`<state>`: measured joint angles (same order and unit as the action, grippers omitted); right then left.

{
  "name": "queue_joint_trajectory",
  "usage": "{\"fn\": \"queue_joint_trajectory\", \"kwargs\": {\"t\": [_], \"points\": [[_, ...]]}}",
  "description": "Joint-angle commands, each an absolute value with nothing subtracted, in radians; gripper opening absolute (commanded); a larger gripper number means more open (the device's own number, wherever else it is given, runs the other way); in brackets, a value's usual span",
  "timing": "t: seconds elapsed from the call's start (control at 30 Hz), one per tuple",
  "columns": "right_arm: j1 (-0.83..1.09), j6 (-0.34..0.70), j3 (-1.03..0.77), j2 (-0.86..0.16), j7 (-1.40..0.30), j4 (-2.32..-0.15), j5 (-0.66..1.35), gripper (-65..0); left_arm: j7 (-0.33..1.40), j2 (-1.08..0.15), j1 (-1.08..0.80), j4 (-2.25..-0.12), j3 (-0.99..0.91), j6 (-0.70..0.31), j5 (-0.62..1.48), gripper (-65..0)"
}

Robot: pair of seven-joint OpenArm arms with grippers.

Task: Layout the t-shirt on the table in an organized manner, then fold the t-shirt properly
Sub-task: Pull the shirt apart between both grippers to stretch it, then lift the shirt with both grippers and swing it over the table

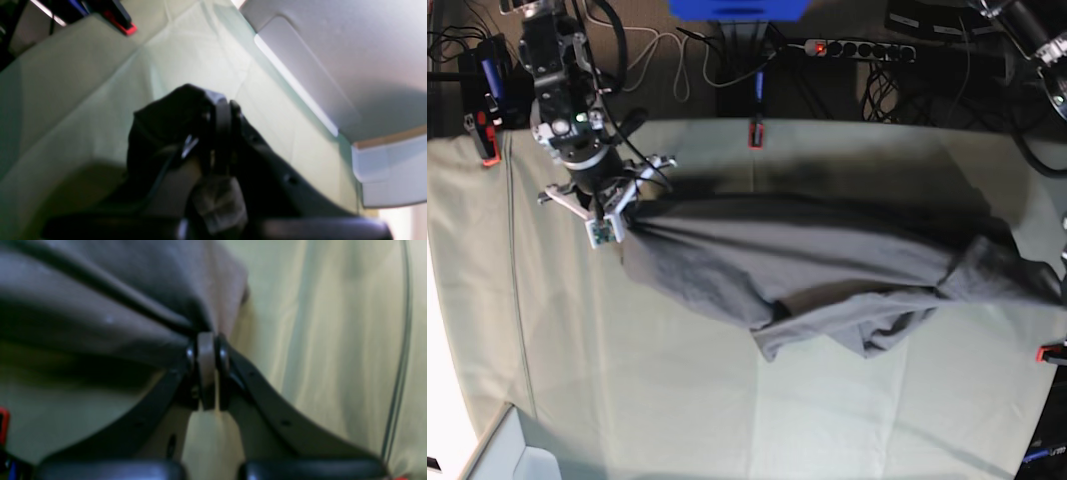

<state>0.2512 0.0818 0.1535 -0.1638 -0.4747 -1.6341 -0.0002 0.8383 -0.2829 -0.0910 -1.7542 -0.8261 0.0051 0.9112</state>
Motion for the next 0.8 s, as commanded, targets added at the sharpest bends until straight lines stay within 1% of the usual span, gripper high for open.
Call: {"fn": "queue_joint_trajectory", "kwargs": {"t": [0.0,0.13,0.2,0.27,0.4,0.47,0.57,0.7,0.77], "points": [[0.259,0.094,0.150,-0.170,-0.466,-1.655,-0.004,-60.2,0.840,-0.294,-0.094,-1.770,-0.860,0.002,0.926,-64.8],[0.289,0.094,0.147,-0.185,-0.470,-1.684,-0.005,-47.3,0.937,-0.272,-0.124,-1.768,-1.027,0.001,0.926,-64.8],[0.300,0.094,0.147,-0.197,-0.470,-1.719,-0.005,-43.6,0.958,-0.271,-0.139,-1.767,-1.079,0.001,0.926,-64.8],[0.302,0.094,0.145,-0.199,-0.470,-1.767,-0.005,-41.5,0.964,-0.271,-0.154,-1.765,-1.110,-0.001,0.926,-64.8],[0.298,0.094,0.099,-0.193,-0.470,-1.890,-0.005,-40.8,0.970,-0.271,-0.185,-1.759,-1.121,-0.001,0.926,-64.8],[0.282,0.094,0.108,-0.191,-0.470,-1.922,-0.004,-40.6,0.963,-0.271,-0.209,-1.759,-1.121,-0.001,0.926,-64.8],[0.197,0.094,0.173,-0.186,-0.476,-1.916,-0.002,-36.0,0.961,-0.266,-0.226,-1.756,-1.121,-0.001,0.924,-64.8],[0.090,0.094,0.314,-0.150,-0.476,-1.813,-0.002,-25.6,0.964,-0.252,-0.228,-1.724,-1.147,-0.001,0.924,-64.8],[0.031,0.094,0.398,-0.140,-0.476,-1.741,-0.002,-21.8,0.969,-0.251,-0.228,-1.707,-1.175,-0.001,0.924,-64.8]]}}
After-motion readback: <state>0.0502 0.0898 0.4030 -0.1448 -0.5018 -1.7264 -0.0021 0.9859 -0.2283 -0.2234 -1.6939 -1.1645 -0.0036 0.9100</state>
